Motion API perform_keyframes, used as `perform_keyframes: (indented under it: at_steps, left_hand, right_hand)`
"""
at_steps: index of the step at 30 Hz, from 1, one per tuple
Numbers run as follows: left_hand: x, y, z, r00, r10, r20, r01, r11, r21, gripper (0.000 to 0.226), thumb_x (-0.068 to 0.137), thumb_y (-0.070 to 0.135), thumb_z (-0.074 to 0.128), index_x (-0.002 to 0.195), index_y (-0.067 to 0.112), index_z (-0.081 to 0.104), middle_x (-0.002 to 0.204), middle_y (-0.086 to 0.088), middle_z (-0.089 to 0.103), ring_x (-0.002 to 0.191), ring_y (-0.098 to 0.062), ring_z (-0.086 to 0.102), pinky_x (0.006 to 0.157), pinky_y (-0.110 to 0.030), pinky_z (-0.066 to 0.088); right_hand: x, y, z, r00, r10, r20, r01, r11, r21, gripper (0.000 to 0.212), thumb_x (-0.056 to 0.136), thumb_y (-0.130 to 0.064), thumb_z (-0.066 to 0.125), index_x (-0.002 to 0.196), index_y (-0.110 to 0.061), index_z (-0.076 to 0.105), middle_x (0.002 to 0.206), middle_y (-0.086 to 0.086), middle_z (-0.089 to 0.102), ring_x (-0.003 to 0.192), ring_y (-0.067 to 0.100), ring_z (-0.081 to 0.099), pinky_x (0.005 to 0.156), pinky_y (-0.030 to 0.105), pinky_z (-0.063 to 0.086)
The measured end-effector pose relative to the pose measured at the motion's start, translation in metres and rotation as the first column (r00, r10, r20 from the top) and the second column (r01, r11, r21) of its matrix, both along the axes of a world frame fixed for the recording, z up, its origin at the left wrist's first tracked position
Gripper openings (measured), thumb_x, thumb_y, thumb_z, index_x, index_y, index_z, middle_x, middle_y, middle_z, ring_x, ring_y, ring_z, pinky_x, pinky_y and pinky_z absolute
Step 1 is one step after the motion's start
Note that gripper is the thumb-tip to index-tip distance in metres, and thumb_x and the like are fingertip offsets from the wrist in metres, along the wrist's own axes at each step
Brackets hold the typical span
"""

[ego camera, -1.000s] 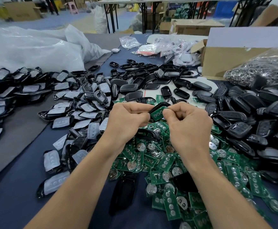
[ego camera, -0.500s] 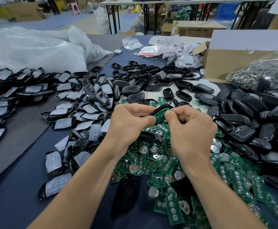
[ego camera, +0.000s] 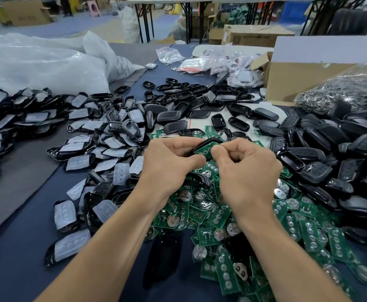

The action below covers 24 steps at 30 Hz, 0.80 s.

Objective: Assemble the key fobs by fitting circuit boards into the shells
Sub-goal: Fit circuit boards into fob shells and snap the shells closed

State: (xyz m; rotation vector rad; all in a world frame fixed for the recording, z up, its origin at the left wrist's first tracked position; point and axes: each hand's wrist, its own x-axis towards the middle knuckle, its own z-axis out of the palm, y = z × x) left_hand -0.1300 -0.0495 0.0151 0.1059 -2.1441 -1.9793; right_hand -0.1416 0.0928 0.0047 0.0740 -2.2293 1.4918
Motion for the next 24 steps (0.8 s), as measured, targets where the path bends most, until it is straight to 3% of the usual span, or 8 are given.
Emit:
perform_keyframes:
  at_steps: [6,11,14,17,20,24]
  left_hand:
    - [-0.0002,0.0001,0.0005,0.999,0.045,0.002,-0.045,0.997,0.061,0.039,0.068,-0.012,0.087,0.089,0.021,0.085,0.087,-0.004,0.082,0.084,-0.016,0.079,0.071,-0.022,0.060]
    - [0.0000,0.0023,-0.0008,0.998,0.060,0.018,-0.061,0.996,0.062,0.040,0.069,-0.010,0.088,0.082,0.028,0.085,0.085,-0.004,0.082,0.085,-0.019,0.079,0.069,-0.025,0.061]
    - [-0.0006,0.0008,-0.0018,0.999,0.012,0.039,-0.014,0.998,0.062,0.036,0.072,-0.008,0.088,0.093,0.021,0.085,0.089,-0.006,0.082,0.085,-0.022,0.079,0.071,-0.028,0.062]
    - [-0.0016,-0.0036,-0.0024,0.992,-0.110,0.069,0.108,0.993,0.038,0.040,0.076,-0.011,0.083,0.111,0.008,0.080,0.099,-0.007,0.082,0.085,-0.017,0.078,0.074,-0.027,0.061]
    - [0.0004,-0.0043,-0.0019,0.973,-0.217,0.071,0.217,0.976,0.009,0.048,0.078,-0.019,0.074,0.114,0.012,0.078,0.104,-0.006,0.081,0.086,-0.016,0.075,0.079,-0.028,0.062]
    - [0.0000,-0.0046,-0.0025,0.969,-0.222,0.109,0.220,0.975,0.028,0.043,0.083,-0.014,0.073,0.110,0.019,0.078,0.100,-0.009,0.081,0.084,-0.021,0.074,0.077,-0.030,0.063]
  right_hand:
    - [0.0042,-0.0009,0.0044,1.000,0.022,-0.016,-0.021,0.999,0.030,0.012,0.087,-0.027,0.081,0.076,-0.026,0.077,0.068,-0.026,0.069,0.057,0.000,0.065,0.058,0.020,0.053]
    - [0.0040,0.0016,0.0066,0.999,0.005,-0.037,-0.002,0.997,0.072,0.011,0.085,-0.030,0.081,0.075,-0.025,0.079,0.055,-0.018,0.066,0.056,0.004,0.065,0.065,0.034,0.058]
    - [0.0040,0.0034,0.0058,0.999,-0.005,-0.050,0.009,0.997,0.072,0.014,0.085,-0.030,0.080,0.072,-0.026,0.077,0.053,-0.015,0.064,0.055,0.006,0.063,0.065,0.032,0.056]
    - [0.0019,0.0053,0.0031,1.000,-0.001,-0.017,0.002,0.999,0.047,0.017,0.086,-0.030,0.079,0.070,-0.027,0.074,0.064,-0.022,0.067,0.056,0.007,0.063,0.062,0.030,0.052]
    - [-0.0001,0.0071,0.0020,1.000,0.008,0.004,-0.008,0.999,0.033,0.016,0.086,-0.029,0.079,0.072,-0.028,0.074,0.068,-0.024,0.067,0.056,0.008,0.062,0.061,0.033,0.053]
    - [-0.0014,0.0084,0.0015,1.000,0.009,0.004,-0.010,0.999,0.052,0.017,0.084,-0.032,0.079,0.069,-0.029,0.073,0.065,-0.024,0.066,0.053,0.010,0.060,0.065,0.032,0.053]
